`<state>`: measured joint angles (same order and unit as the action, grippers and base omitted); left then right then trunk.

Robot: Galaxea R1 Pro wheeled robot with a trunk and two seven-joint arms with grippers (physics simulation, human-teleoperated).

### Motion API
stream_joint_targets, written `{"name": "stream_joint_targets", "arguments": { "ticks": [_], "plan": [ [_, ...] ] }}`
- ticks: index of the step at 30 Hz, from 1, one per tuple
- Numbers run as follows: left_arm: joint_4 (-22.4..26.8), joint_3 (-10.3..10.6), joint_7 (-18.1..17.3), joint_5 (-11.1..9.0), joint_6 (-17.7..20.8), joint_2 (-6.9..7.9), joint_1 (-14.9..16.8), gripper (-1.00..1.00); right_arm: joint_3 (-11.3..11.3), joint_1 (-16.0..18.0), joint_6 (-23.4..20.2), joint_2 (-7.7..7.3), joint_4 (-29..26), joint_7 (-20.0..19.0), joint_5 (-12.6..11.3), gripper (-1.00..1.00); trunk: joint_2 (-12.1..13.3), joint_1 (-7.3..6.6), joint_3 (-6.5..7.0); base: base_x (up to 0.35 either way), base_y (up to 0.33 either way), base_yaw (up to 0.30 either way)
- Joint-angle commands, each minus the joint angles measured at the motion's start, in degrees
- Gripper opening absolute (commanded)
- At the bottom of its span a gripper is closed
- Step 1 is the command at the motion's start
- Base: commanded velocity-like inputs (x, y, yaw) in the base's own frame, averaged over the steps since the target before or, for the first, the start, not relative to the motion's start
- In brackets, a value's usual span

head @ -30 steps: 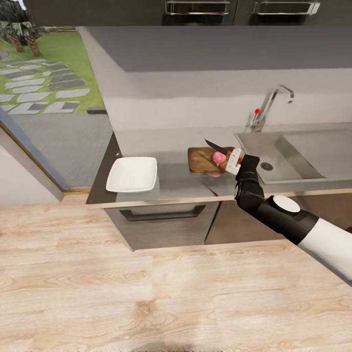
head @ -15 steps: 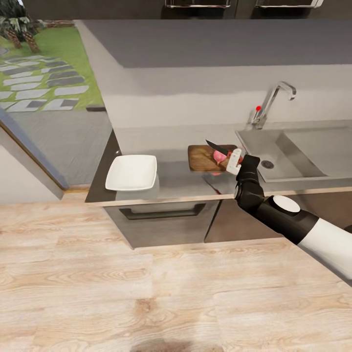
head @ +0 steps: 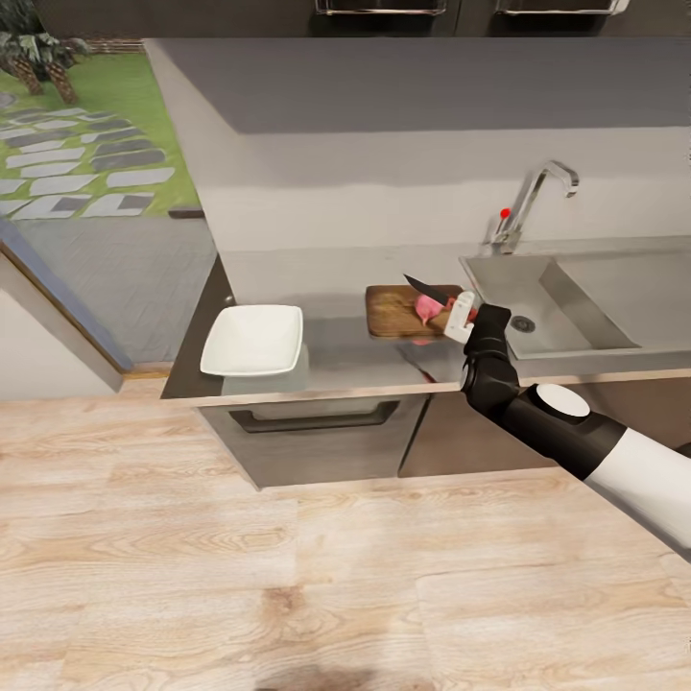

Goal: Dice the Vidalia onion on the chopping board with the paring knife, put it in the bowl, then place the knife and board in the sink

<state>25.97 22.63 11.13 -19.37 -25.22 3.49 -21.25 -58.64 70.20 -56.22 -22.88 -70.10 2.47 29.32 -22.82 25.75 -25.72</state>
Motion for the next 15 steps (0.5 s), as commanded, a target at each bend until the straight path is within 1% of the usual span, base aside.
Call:
{"name": "stream_joint_targets", "arguments": {
  "ticks": [1, 15],
  "plan": [
    [0.14, 0.49, 0.47, -0.32, -0.09, 0.07, -0.01, 1.0, -0.24, 0.11, -0.32, -0.05, -0.04, 0.26, -0.14, -1.0, -0.1, 0.04, -0.09, 0.0, -0.087, 0.0],
    [0.12, 0.49, 0.47, -0.32, -0.09, 0.1, -0.01, 1.0, -0.27, 0.09, -0.33, 0.03, -0.02, 0.26, -0.17, -1.0, -0.1, 0.04, -0.15, 0.0, -0.01, 0.0]
  ]
}}
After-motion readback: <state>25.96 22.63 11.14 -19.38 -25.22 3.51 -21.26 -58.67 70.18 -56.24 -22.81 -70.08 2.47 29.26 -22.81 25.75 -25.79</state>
